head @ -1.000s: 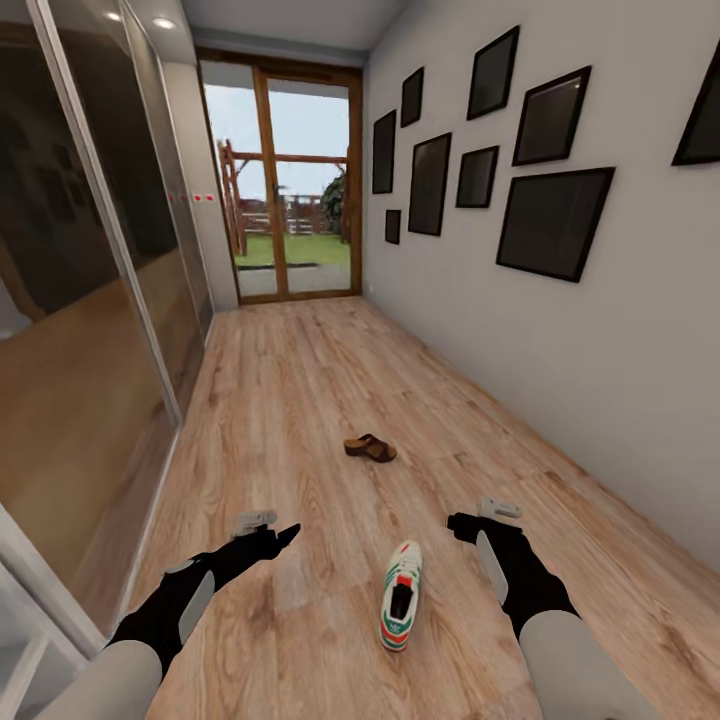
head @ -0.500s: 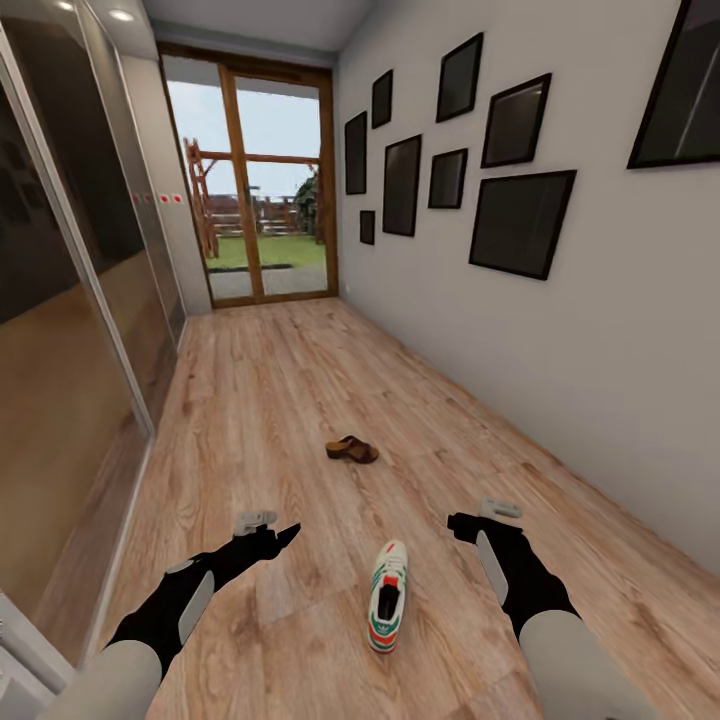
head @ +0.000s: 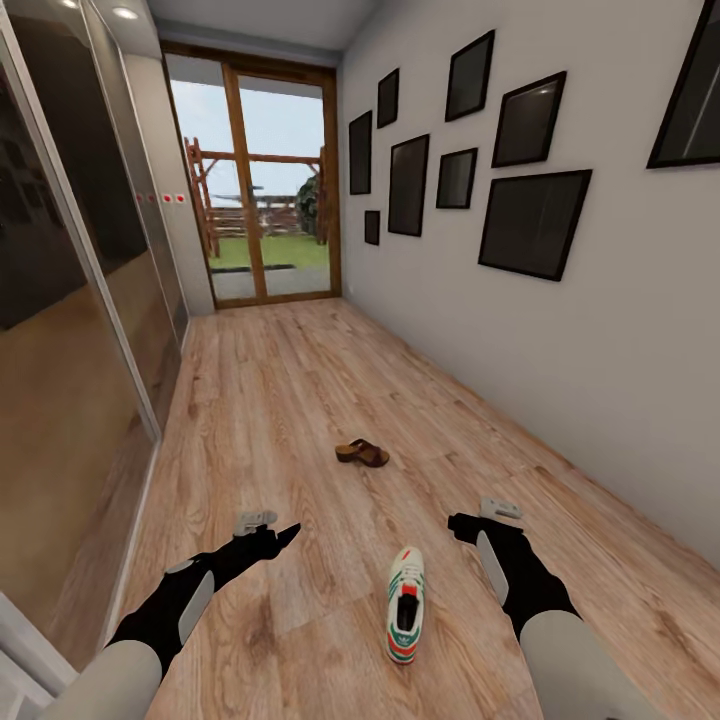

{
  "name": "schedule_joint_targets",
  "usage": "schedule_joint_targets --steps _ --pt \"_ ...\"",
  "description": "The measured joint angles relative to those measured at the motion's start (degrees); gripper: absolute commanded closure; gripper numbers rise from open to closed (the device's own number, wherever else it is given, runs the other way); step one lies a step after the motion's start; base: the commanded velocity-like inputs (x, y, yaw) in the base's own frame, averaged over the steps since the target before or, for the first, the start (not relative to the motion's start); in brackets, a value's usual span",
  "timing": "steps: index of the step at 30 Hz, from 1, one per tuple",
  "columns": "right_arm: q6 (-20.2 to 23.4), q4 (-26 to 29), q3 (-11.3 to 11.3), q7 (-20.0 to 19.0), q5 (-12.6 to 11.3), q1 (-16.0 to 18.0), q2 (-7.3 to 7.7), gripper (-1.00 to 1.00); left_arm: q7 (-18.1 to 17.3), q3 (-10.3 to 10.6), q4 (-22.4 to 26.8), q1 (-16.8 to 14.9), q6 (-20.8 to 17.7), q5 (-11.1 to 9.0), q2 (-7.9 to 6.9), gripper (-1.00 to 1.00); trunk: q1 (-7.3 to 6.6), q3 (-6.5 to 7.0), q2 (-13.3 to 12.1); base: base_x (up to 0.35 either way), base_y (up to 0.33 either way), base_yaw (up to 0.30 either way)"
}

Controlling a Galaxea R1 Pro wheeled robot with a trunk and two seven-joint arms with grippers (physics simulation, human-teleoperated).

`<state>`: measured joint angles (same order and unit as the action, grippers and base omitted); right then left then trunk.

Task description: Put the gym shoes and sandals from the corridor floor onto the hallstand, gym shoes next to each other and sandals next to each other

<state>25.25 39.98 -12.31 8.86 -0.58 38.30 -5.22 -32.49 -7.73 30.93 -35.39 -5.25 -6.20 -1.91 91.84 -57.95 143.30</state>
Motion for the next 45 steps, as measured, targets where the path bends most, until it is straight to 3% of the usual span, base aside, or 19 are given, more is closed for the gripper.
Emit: schedule_joint_targets --steps 33,45 --pt "0.0 0.1 0.1 0.1 0.1 0.0 0.00 -1.00 0.0 0.0 0.0 0.0 0.0 0.0 0.04 -1.00 0.00 0.00 0.0 0.045 0.024 0.000" --pt "0.0 0.1 0.1 0.1 0.1 0.0 0.00 -1.00 0.0 0.0 0.0 0.0 0.0 0.0 0.01 -1.00 -0.01 0.00 0.0 0.226 0.069 0.000"
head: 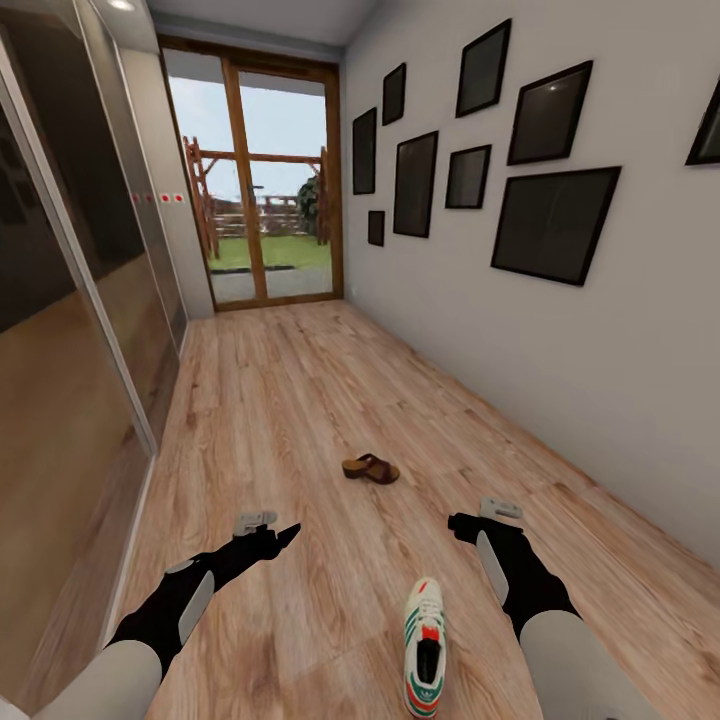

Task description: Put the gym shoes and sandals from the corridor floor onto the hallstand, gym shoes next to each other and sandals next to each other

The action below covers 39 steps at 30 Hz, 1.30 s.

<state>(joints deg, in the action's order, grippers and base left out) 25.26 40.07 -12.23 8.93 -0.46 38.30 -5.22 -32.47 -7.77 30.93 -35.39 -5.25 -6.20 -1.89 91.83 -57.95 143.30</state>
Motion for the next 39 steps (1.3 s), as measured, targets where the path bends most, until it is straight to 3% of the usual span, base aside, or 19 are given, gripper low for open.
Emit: schedule_joint_targets --steps 23,25,28,32,35,39 --pt "0.0 0.0 0.0 0.0 0.0 0.0 0.00 -1.00 0.1 0.0 0.3 0.0 0.0 0.1 -0.09 -1.00 0.01 0.00 0.0 0.032 0.020 0.000" --pt "0.0 -0.1 0.0 0.0 -0.1 0.0 -0.09 -1.00 0.4 0.0 3.8 -0.4 -0.1 0.2 -0.94 -1.00 0.01 0.01 0.0 0.000 0.000 0.000" --pt "-0.1 -0.2 0.0 -0.1 -0.2 0.0 -0.20 -1.00 1.5 0.1 5.6 -1.1 -1.4 0.5 -1.07 -1.00 0.01 0.00 0.0 0.000 0.000 0.000" --pt "-0.3 -4.4 0.1 0.0 -0.3 0.0 -0.30 -1.00 7.3 0.2 8.6 -5.2 -8.4 0.7 -0.91 -1.00 0.01 0.00 0.0 0.000 0.000 0.000" --pt "-2.2 -10.5 0.2 -0.1 -0.3 0.0 -0.33 -1.00 11.6 0.5 9.5 -6.4 -10.5 0.8 -0.24 -1.00 0.01 0.00 0.0 0.000 0.000 0.000" --pt "-16.1 -21.1 0.0 -0.1 -0.1 0.0 -0.37 -1.00 14.4 3.4 9.9 -7.0 -11.6 0.8 1.09 -1.00 0.02 0.00 0.0 0.000 0.000 0.000"
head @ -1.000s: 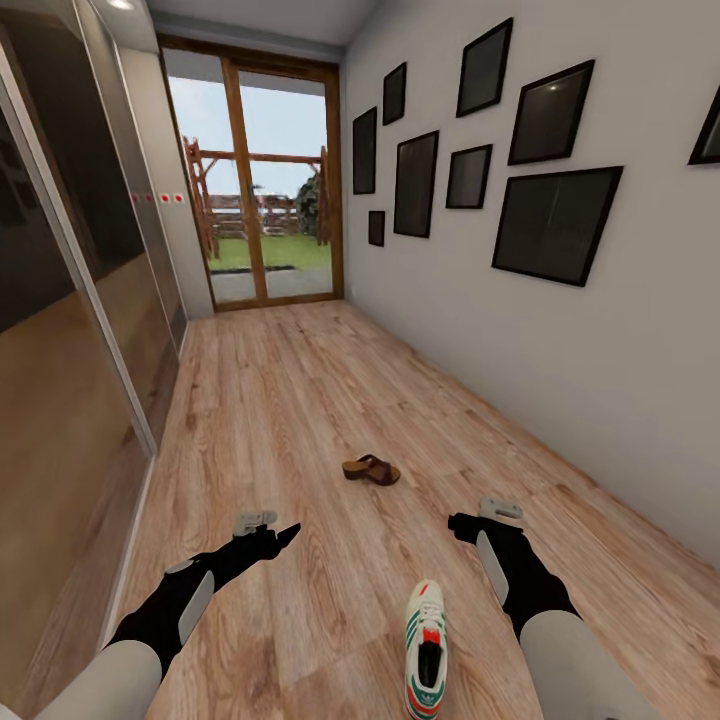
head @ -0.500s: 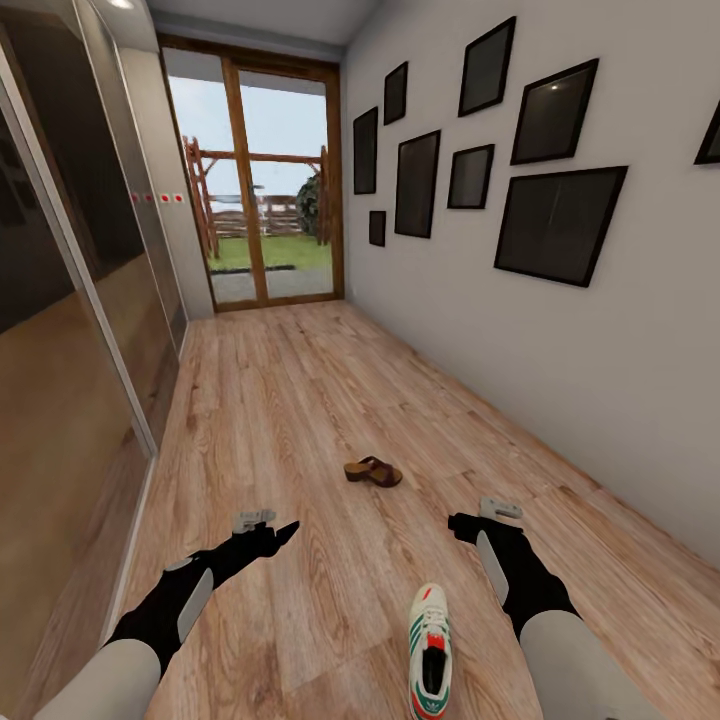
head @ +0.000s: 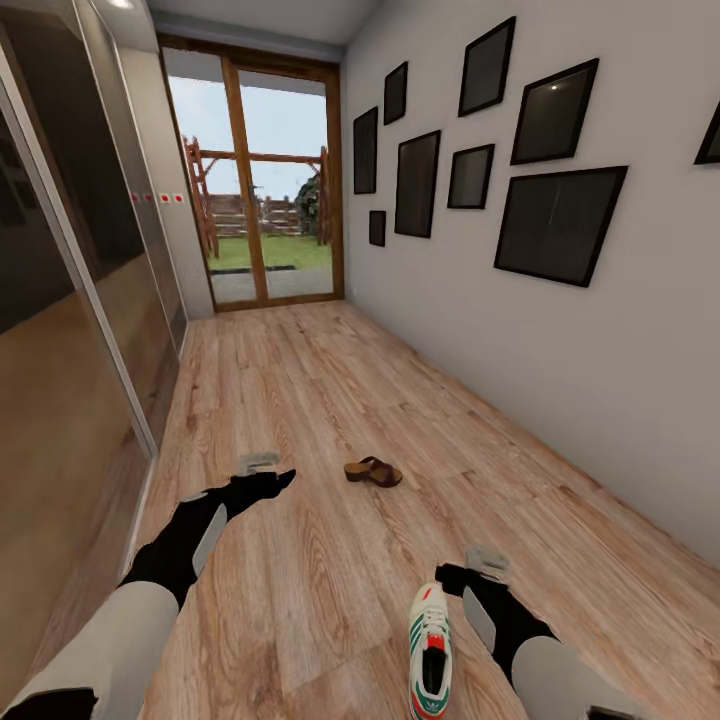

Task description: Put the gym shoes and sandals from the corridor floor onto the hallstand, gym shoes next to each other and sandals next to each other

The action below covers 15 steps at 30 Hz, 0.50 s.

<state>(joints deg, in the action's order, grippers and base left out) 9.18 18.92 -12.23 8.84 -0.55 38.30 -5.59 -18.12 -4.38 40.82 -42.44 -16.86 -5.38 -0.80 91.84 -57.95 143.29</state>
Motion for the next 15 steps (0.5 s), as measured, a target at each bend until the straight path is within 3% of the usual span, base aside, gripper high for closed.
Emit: schedule_joint_targets --steps 2,6,15 --pt "-4.5 -3.3 -0.1 0.0 0.0 0.0 -0.01 -1.00 0.3 2.3 0.0 0.0 0.0 0.0 0.34 -1.00 0.00 0.00 0.0 0.000 0.000 0.000" --pt "-8.3 -7.5 0.1 0.0 0.1 0.0 0.00 -1.00 0.4 7.5 0.1 -0.1 -0.1 0.0 1.02 -1.00 0.00 0.00 0.0 0.000 0.000 0.000" --pt "-9.1 -8.7 0.2 0.0 0.1 0.0 0.00 -1.00 0.4 9.2 0.1 -0.1 -0.1 0.0 1.00 -1.00 0.05 -0.44 0.0 0.000 0.000 0.000"
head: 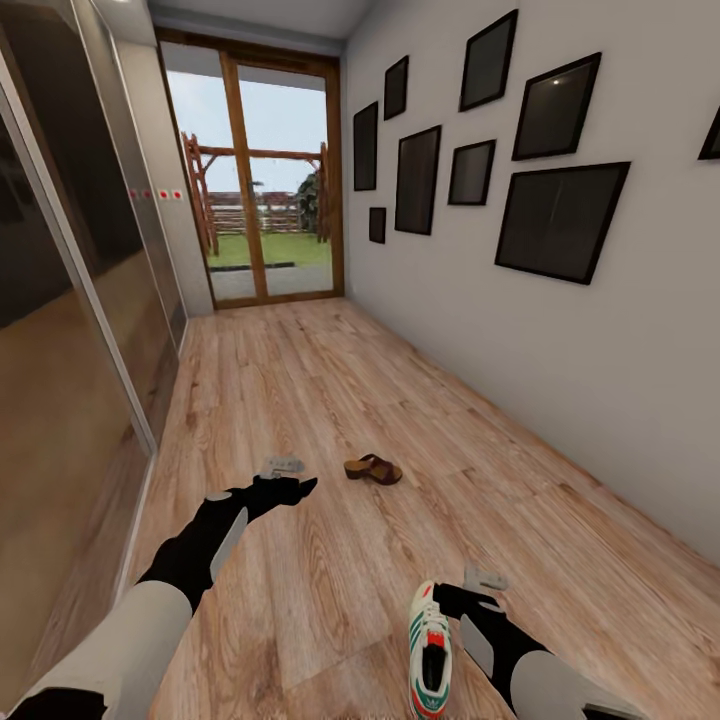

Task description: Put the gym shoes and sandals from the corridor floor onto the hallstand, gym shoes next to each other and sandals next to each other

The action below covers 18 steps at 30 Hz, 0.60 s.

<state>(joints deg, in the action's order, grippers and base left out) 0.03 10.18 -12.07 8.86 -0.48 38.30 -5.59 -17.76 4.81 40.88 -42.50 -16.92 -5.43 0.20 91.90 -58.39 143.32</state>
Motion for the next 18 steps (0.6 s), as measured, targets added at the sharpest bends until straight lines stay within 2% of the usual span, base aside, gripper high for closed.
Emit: schedule_joint_targets --steps 13,18 --pt "0.0 -0.1 0.0 0.0 -0.1 0.0 0.00 -1.00 0.0 0.2 0.0 0.1 0.0 0.0 0.06 -1.00 0.34 -3.85 0.2 0.000 0.000 0.002" --pt "0.0 -0.2 0.0 0.0 -0.1 0.0 -0.06 -1.00 0.0 0.1 0.0 0.1 0.0 -0.1 0.07 -1.00 0.47 -5.41 0.2 0.000 0.000 0.130"
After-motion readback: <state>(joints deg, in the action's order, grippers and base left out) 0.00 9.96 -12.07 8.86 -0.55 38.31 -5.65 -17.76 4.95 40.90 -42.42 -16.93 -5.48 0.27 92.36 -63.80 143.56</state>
